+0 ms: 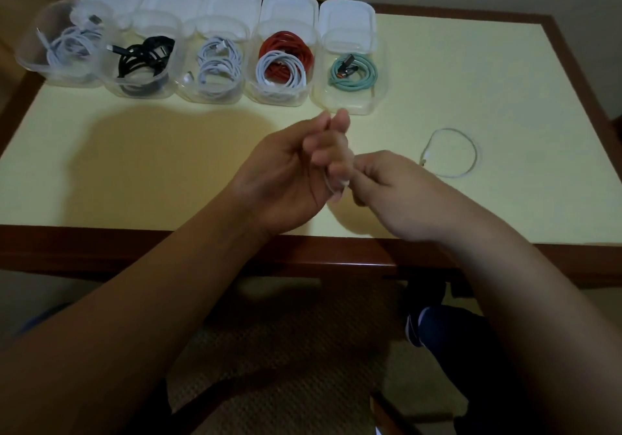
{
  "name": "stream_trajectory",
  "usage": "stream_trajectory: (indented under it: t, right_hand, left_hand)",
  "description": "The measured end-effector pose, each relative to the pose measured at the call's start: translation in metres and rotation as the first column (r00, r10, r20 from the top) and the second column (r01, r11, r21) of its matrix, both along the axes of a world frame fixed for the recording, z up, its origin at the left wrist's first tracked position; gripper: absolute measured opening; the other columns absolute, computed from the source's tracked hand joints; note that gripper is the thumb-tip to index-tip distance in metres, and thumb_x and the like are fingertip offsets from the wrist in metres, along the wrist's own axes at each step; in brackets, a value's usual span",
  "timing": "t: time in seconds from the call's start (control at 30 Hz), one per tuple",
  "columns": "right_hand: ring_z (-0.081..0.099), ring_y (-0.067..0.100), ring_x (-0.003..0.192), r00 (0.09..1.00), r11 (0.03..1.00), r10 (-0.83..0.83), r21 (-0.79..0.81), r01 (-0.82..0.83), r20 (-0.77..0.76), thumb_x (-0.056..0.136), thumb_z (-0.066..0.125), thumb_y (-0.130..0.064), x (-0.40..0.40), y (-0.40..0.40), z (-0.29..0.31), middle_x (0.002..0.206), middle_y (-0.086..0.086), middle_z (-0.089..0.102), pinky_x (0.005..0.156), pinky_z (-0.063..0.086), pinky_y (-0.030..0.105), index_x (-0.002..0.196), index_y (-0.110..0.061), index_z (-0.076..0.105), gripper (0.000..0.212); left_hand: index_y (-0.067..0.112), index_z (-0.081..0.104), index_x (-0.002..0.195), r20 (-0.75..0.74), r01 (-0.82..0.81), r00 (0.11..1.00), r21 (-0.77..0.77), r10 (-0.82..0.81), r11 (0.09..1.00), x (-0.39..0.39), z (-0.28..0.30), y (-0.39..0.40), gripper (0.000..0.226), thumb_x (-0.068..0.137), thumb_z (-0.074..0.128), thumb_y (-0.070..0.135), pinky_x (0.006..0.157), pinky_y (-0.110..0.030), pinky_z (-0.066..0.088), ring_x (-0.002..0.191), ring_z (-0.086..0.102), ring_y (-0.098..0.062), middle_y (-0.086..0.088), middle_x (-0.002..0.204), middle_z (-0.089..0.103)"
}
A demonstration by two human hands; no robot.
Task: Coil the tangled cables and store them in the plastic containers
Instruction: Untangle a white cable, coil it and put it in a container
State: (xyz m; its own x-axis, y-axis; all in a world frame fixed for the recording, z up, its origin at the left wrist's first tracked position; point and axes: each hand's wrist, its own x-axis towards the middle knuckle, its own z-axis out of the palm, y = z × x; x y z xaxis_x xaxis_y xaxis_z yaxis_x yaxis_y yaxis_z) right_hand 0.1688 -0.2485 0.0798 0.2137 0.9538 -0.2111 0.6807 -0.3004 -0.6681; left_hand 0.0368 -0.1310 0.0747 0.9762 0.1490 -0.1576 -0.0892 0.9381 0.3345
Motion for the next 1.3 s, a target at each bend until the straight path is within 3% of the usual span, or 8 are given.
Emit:
stream_trajectory:
  t: [0.17,0.33,0.63,0.87,0.97,1.07,1.23,1.3]
  right_hand:
    - [0.057,0.012,0.058,0.989,0.999,0.043,0.012,-0.045,0.142,0.104,0.05,-0.035,-0.021,-0.007,0.015,0.054,0.001,0.058,0.056,0.04,0.032,0.07,-0.015,0.07,0.044]
    - [0.049,0.017,0.053,0.989,0.942,-0.106,0.331,0.065,0.108,0.095,0.049,-0.03,-0.023,-0.013,0.034,0.05,-0.004,0.047,0.05,0.031,0.029,0.066,-0.019,0.059,0.033]
    - [0.037,0.007,0.055,0.946,0.858,-0.275,0.4,0.322,-0.171,0.104,0.058,-0.029,0.013,-0.002,0.007,0.057,-0.001,0.043,0.057,0.031,0.028,0.089,-0.02,0.069,0.021]
    - [0.043,0.001,0.052,0.986,0.998,-0.065,-0.004,0.065,-0.156,0.109,0.047,-0.024,0.001,0.007,-0.008,0.06,-0.01,0.049,0.057,0.035,0.024,0.071,-0.032,0.07,0.046]
    - [0.052,0.003,0.056,0.996,0.993,0.033,-0.111,-0.043,-0.084,0.11,0.047,-0.027,-0.008,0.005,-0.006,0.063,-0.007,0.055,0.062,0.04,0.029,0.085,-0.024,0.071,0.035]
    - [0.053,0.002,0.053,0.993,0.987,0.097,-0.126,-0.104,-0.062,0.11,0.047,-0.033,-0.014,-0.001,0.004,0.054,-0.011,0.055,0.054,0.032,0.019,0.081,-0.024,0.072,0.039]
    - [0.058,0.008,0.059,0.997,0.993,0.025,0.113,-0.017,-0.07,0.105,0.055,-0.028,-0.017,-0.008,0.014,0.061,-0.015,0.063,0.06,0.043,0.028,0.074,-0.019,0.07,0.035]
    - [0.064,0.01,0.069,0.999,0.983,-0.001,0.182,0.009,-0.046,0.104,0.055,-0.028,-0.011,-0.009,0.013,0.075,-0.01,0.072,0.066,0.05,0.037,0.077,-0.024,0.072,0.033]
  left_hand:
    - [-0.002,0.063,0.101,-0.137,-0.337,0.898,0.397,0.418,0.854,0.008,-0.01,0.012,0.035,0.11,0.032,0.013,0.074,-0.031,0.062,0.069,0.072,-0.018,-0.006,0.071,0.071]
    - [0.019,0.067,0.074,-0.251,0.183,0.894,0.961,0.372,0.209,-0.001,-0.015,0.011,0.045,0.106,0.039,0.004,0.061,-0.013,0.046,0.057,0.063,-0.004,0.005,0.059,0.068]
    - [0.013,0.051,0.068,-0.225,0.306,0.95,0.517,-0.218,0.8,0.004,-0.003,-0.011,0.06,0.106,0.024,0.051,0.042,-0.024,0.021,0.045,0.014,-0.014,0.003,0.052,0.015]
    - [0.017,0.053,0.076,-0.079,-0.038,0.996,0.098,0.045,0.994,0.003,-0.004,0.002,0.042,0.109,0.031,0.031,0.045,-0.02,0.031,0.044,0.03,-0.008,0.008,0.049,0.029]
    - [0.011,0.058,0.085,-0.188,-0.272,0.94,0.091,0.285,0.958,0.007,-0.009,0.003,0.041,0.111,0.031,0.028,0.049,-0.022,0.048,0.047,0.047,-0.008,0.007,0.052,0.044]
    - [0.005,0.06,0.093,-0.258,-0.352,0.835,0.431,0.487,0.831,0.009,-0.015,0.013,0.043,0.113,0.029,0.027,0.061,-0.027,0.058,0.054,0.062,-0.013,0.002,0.058,0.06]
    - [0.011,0.067,0.075,-0.253,0.146,0.893,0.945,0.373,0.292,0.003,-0.018,0.018,0.039,0.106,0.044,0.012,0.063,-0.017,0.043,0.058,0.063,-0.016,0.004,0.065,0.068]
    - [0.012,0.059,0.063,-0.381,0.294,0.881,0.905,0.281,0.307,0.004,-0.015,0.002,0.047,0.106,0.042,0.014,0.056,-0.021,0.042,0.047,0.053,-0.017,0.001,0.051,0.056]
